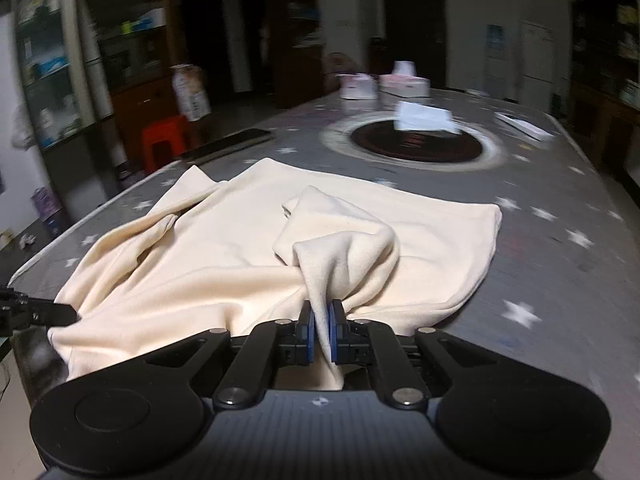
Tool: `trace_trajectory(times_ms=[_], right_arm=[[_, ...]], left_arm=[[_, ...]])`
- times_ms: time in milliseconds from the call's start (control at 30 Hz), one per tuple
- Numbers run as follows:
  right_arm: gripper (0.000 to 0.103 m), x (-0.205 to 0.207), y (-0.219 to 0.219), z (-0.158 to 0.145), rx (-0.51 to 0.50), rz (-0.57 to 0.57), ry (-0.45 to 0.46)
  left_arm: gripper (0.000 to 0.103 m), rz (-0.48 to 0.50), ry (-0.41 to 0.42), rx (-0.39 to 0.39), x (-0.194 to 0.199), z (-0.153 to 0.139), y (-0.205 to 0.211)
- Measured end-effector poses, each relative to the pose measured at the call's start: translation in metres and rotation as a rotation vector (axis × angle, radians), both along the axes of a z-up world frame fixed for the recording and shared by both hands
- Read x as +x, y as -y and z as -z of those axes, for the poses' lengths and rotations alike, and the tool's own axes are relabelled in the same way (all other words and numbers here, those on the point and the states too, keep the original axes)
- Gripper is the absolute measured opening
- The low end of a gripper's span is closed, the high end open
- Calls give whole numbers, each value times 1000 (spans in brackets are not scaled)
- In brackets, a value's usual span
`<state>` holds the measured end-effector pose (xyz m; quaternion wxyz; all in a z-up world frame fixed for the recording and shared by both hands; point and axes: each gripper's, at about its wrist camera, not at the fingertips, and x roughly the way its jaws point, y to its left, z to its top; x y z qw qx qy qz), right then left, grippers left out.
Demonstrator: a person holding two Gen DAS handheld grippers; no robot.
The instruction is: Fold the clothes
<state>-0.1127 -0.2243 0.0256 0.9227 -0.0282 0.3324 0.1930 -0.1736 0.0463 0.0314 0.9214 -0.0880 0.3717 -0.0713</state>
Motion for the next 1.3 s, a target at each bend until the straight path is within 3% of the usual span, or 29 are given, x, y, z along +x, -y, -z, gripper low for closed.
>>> trace_trajectory(times_ms=[133, 367, 500, 600, 700, 767, 967, 1067, 1300], right_arm=[[6, 1, -20, -1, -7, -55, 19], [3, -22, 23, -8, 23, 53, 21], [5, -40, 54, -6, 19, 96, -39], [8, -48, 56, -17, -12, 77, -3], [13, -39, 43, -33, -11, 16, 53], [24, -22, 28, -37, -13, -28, 78], [31, 26, -19, -29, -36, -122, 53], [43, 40, -38, -23, -61, -154, 44], [45, 67, -71, 2, -135, -177, 8]], left_arm=[[3, -17, -3, 19, -3, 0, -9], [8, 33, 27, 38, 5, -8, -3], [20, 48, 47, 48, 8, -16, -1], [28, 40, 73, 62, 10, -25, -2], [28, 36, 110, 70, 16, -35, -2], [28, 32, 126, 74, 22, -39, 0], [37, 24, 181, 52, 30, -52, -2], [40, 38, 166, 57, 38, -47, 0], [42, 77, 95, 37, 74, -20, 17]])
